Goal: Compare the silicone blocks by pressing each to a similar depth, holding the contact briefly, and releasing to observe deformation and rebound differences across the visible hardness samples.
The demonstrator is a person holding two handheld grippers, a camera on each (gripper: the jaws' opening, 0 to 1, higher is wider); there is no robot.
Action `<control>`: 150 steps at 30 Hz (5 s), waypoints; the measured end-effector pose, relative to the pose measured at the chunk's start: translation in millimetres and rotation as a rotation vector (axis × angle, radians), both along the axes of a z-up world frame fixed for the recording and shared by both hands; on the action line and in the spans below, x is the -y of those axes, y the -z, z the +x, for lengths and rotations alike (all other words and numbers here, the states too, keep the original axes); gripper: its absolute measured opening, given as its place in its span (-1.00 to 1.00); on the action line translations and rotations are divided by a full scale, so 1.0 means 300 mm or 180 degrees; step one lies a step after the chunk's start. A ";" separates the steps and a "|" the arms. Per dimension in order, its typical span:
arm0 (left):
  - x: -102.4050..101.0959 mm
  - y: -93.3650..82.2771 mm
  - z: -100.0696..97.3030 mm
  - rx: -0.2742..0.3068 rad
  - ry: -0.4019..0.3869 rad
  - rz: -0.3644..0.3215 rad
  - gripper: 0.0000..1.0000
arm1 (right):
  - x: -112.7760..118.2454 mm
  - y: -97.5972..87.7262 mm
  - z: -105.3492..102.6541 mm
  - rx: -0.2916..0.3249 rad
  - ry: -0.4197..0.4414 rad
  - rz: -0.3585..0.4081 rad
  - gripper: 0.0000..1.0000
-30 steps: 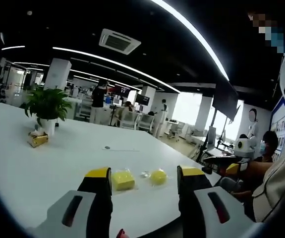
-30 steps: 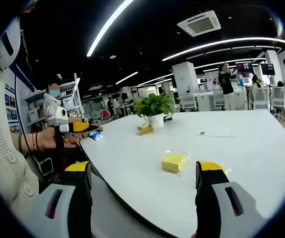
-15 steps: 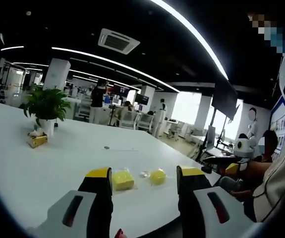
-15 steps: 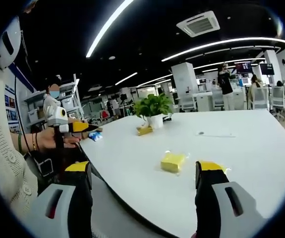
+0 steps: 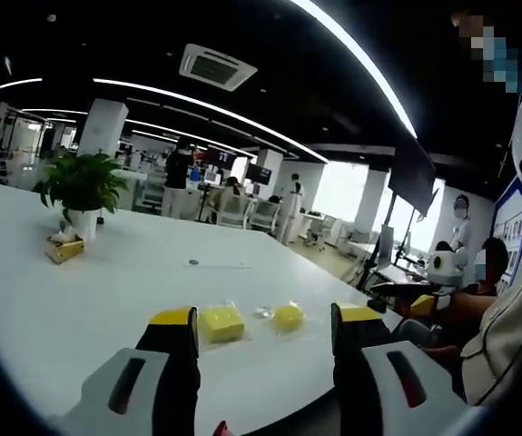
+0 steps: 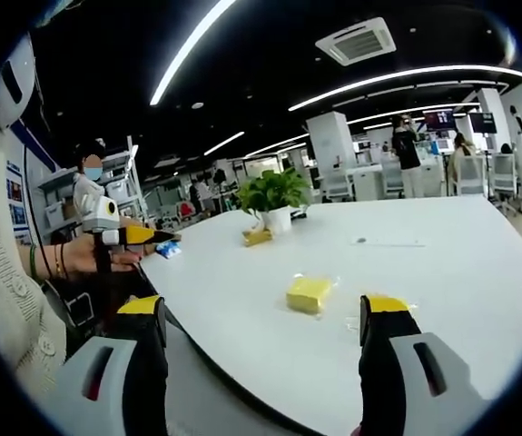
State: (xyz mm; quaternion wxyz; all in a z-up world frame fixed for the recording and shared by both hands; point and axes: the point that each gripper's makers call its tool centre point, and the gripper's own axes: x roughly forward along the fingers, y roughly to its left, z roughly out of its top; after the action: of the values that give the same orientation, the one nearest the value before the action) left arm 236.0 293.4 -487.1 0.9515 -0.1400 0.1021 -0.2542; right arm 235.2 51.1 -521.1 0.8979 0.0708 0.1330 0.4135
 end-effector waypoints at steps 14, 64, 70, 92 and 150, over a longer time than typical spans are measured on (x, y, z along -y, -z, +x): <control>-0.003 -0.016 0.243 -0.0252 0.0014 -0.0647 0.32 | 0.020 0.003 0.093 -0.0077 0.0132 -0.0072 0.63; 0.139 0.802 0.913 -0.1754 0.0262 -0.1205 -0.27 | 0.098 0.132 0.175 -0.0689 0.0808 -0.0589 0.62; 0.117 0.821 0.926 -0.1834 0.0211 -0.1482 -0.57 | 0.091 0.139 0.171 -0.0728 0.0795 -0.0629 0.62; 0.126 0.744 0.937 -0.1575 0.0373 -0.1066 -1.00 | 0.067 0.127 0.170 -0.0695 0.0737 -0.0629 0.59; 0.357 -0.060 0.413 -0.0317 0.1131 0.0117 -1.00 | 0.029 -0.148 0.110 0.0108 -0.0526 -0.0420 0.68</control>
State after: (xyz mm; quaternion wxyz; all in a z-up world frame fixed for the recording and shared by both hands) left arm 360.0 186.4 -469.1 0.8878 -0.1148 0.1769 -0.4091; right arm 268.3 42.4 -476.6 0.8656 -0.0067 0.1502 0.4776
